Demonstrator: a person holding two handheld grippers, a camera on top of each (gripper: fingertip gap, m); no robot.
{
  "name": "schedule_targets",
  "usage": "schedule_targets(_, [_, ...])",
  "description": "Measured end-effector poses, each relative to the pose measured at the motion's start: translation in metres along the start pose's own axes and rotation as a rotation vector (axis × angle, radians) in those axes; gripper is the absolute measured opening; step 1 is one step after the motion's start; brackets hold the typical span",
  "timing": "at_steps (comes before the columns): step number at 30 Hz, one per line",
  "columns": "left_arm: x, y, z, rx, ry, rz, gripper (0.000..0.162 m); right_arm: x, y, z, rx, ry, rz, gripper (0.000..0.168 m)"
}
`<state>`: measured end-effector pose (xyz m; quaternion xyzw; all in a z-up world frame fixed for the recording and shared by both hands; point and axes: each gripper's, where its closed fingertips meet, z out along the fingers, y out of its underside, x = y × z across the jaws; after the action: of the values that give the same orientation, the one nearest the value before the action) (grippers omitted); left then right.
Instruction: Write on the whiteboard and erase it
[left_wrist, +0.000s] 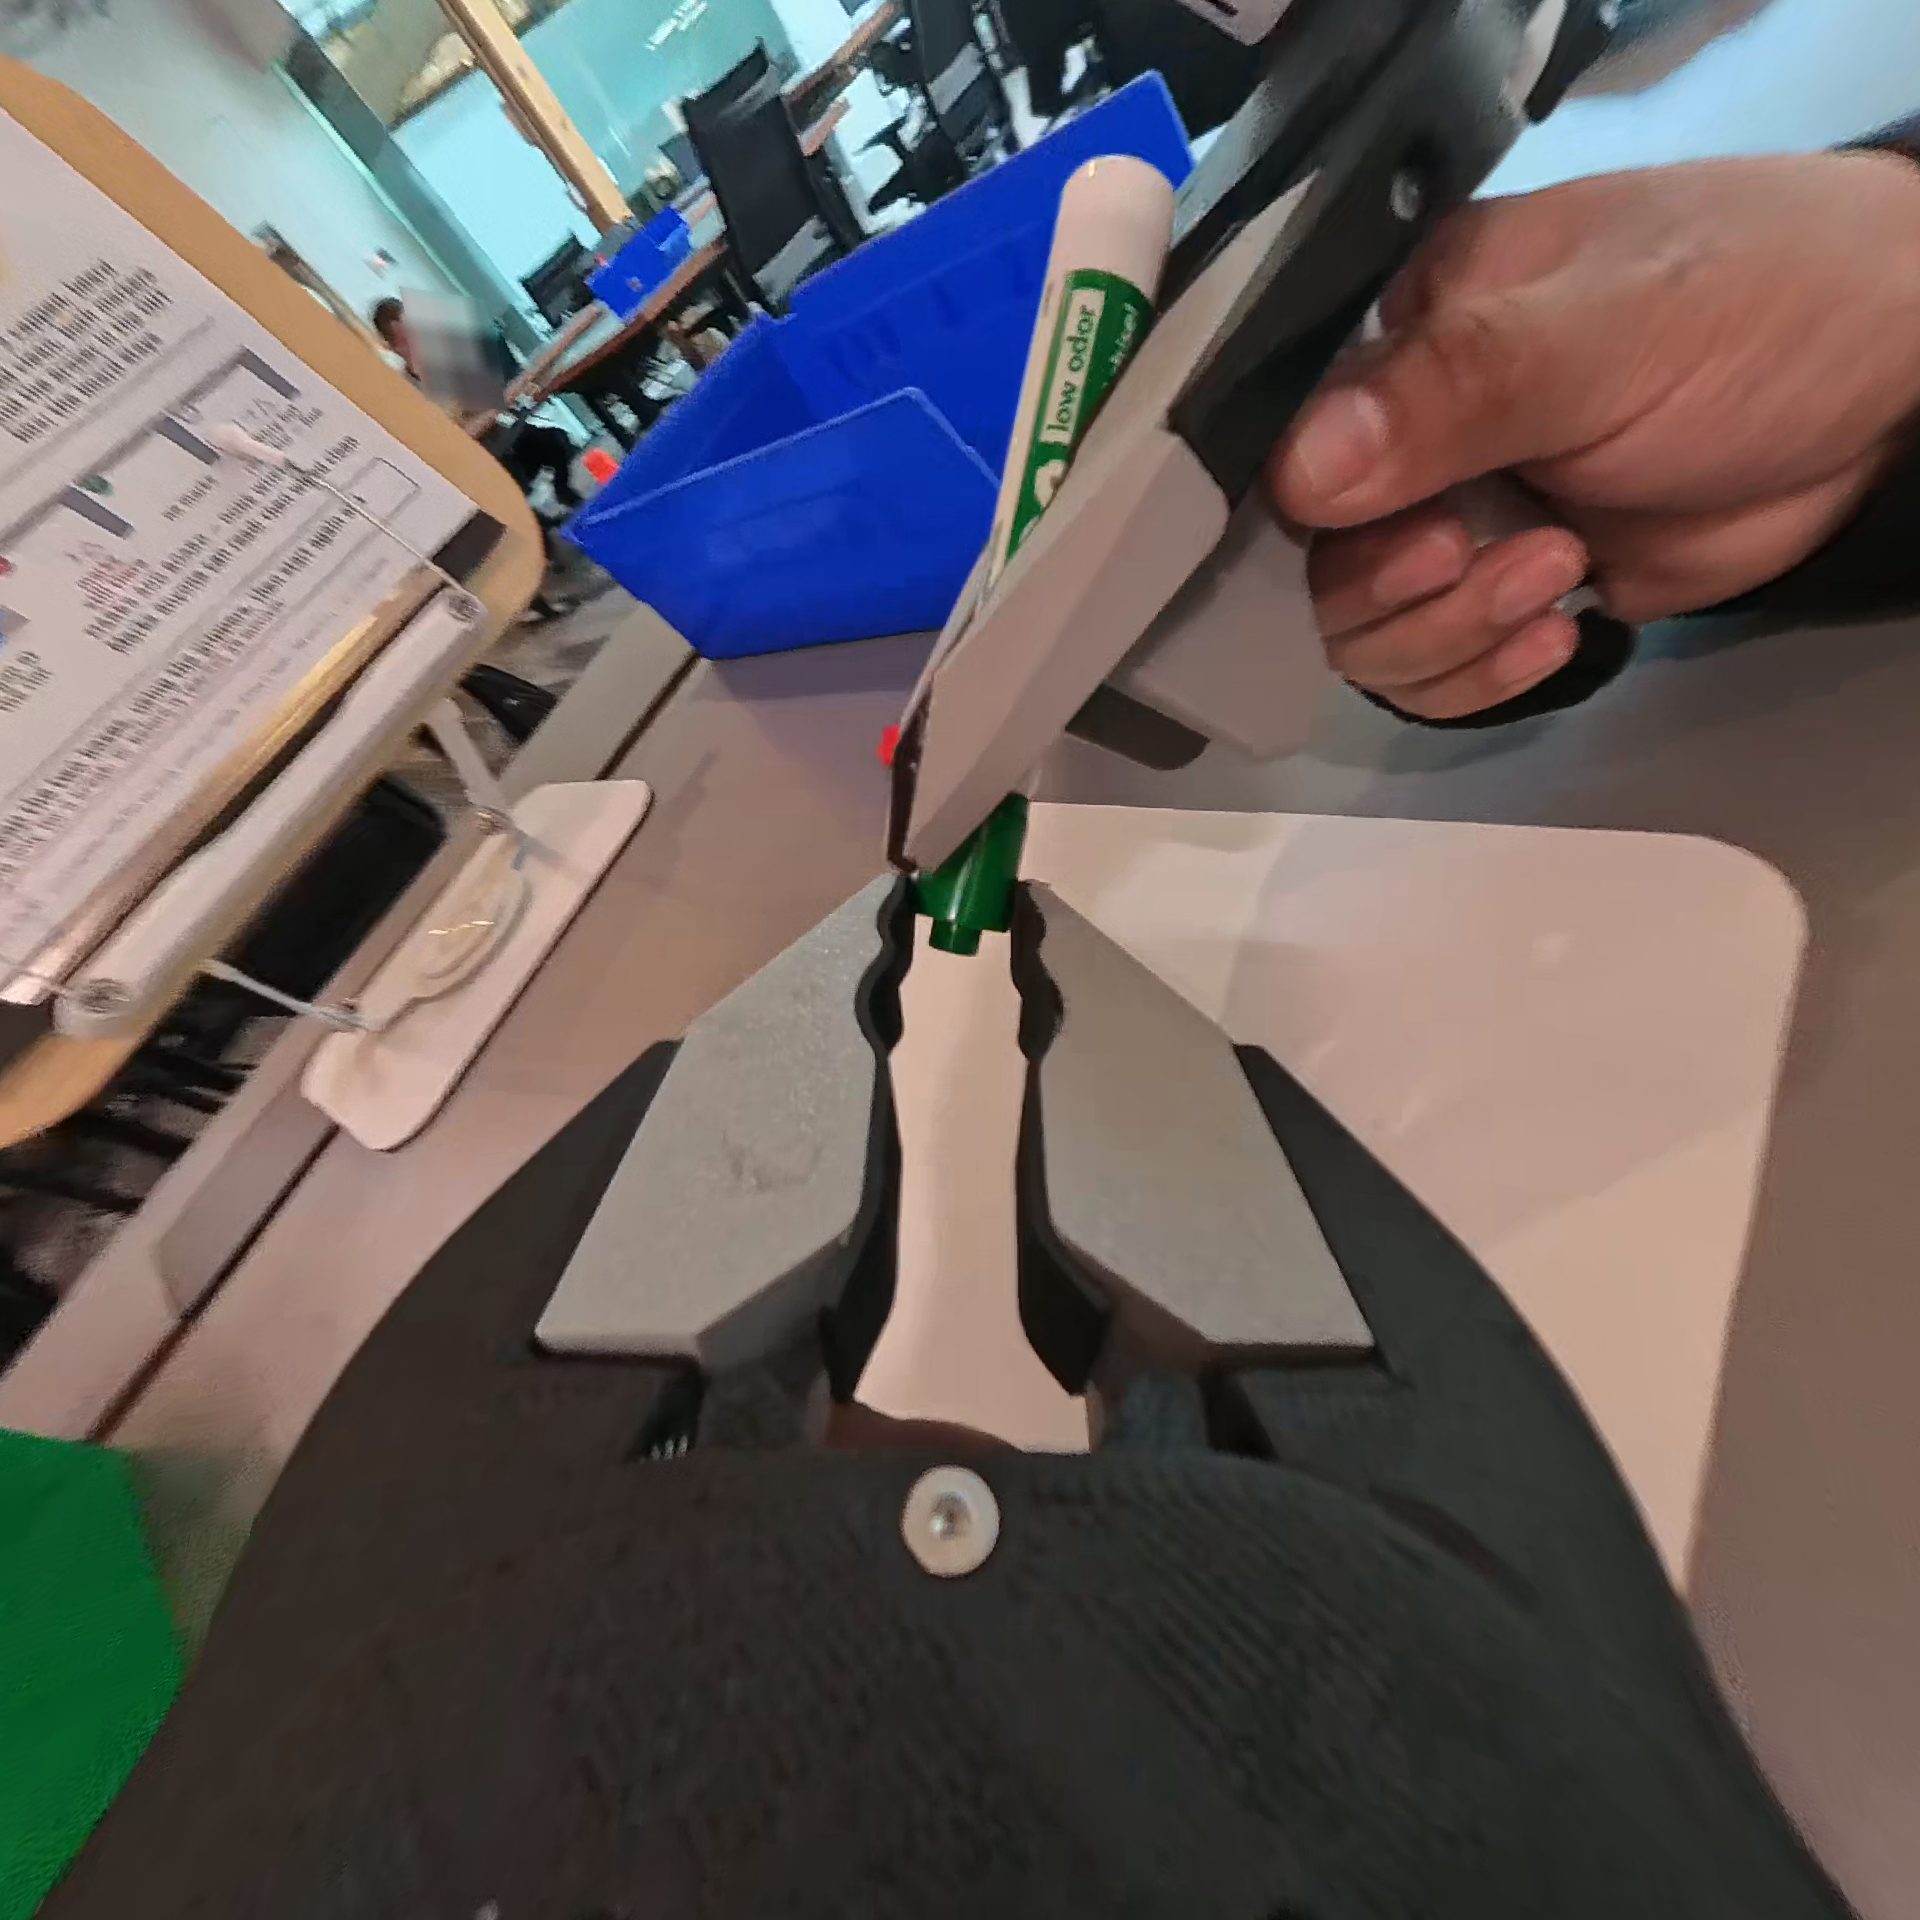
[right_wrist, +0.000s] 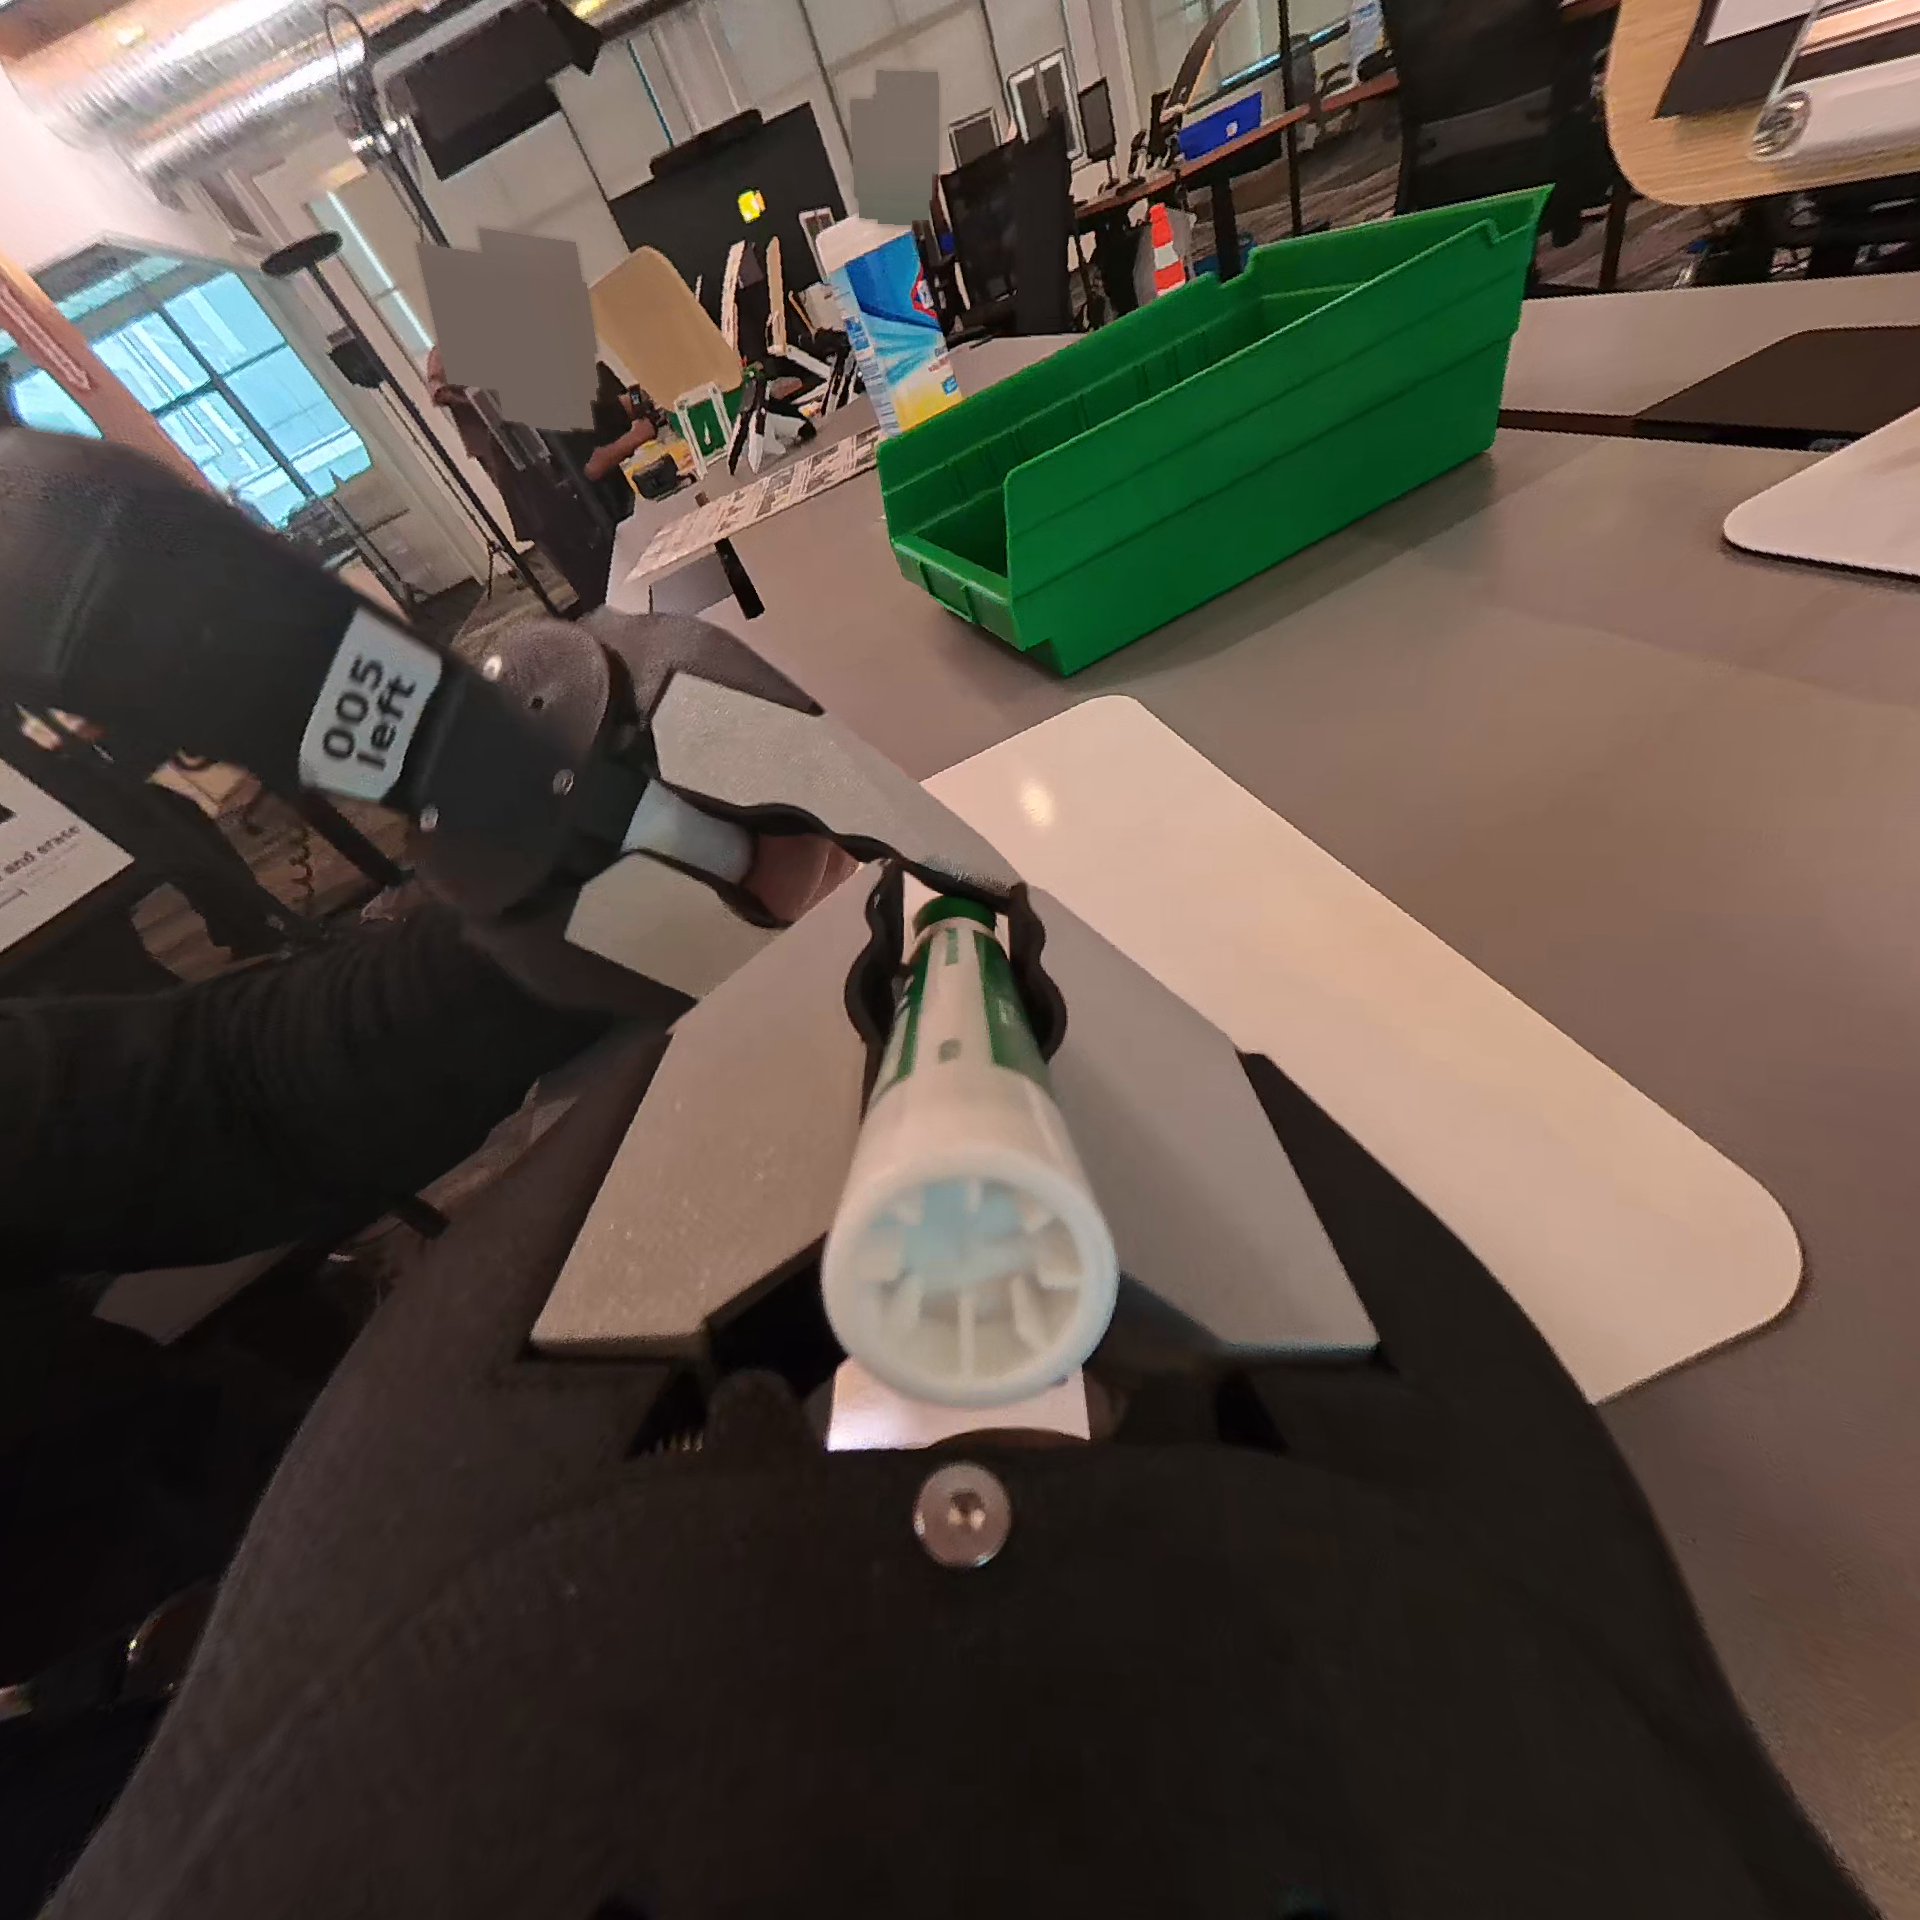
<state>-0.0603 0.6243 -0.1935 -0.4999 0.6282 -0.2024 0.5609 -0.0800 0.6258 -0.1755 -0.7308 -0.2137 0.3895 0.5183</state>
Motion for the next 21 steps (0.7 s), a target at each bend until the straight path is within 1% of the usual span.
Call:
schedule_targets(7, [0.013, 0.011, -0.01, -0.029, 0.242, -0.209, 0.017, -0.007, 0.014, 0.008, -0.08, -0.007, -0.079, 0.018])
schedule_targets(12, [0.034, 0.015, -0.022, -0.041, 0.477, -0.366, 0.017, -0.024, 0.02, 0.012, -0.107, -0.084, -0.117, 0.015])
schedule_targets(14, [0.039, 0.014, -0.026, -0.035, 0.539, -0.411, 0.017, -0.029, 0.021, 0.013, -0.109, -0.106, -0.121, 0.015])
schedule_targets(16, [0.038, 0.012, -0.028, -0.014, 0.547, -0.417, 0.017, -0.028, 0.017, 0.013, -0.085, -0.114, -0.085, 0.014])
schedule_targets(18, [0.033, 0.01, -0.024, 0.011, 0.502, -0.39, 0.017, -0.022, 0.013, 0.011, -0.062, -0.107, -0.032, 0.015])
schedule_targets(21, [0.027, 0.01, -0.015, 0.006, 0.412, -0.346, 0.017, -0.011, 0.01, 0.009, -0.037, -0.071, 0.03, 0.015])
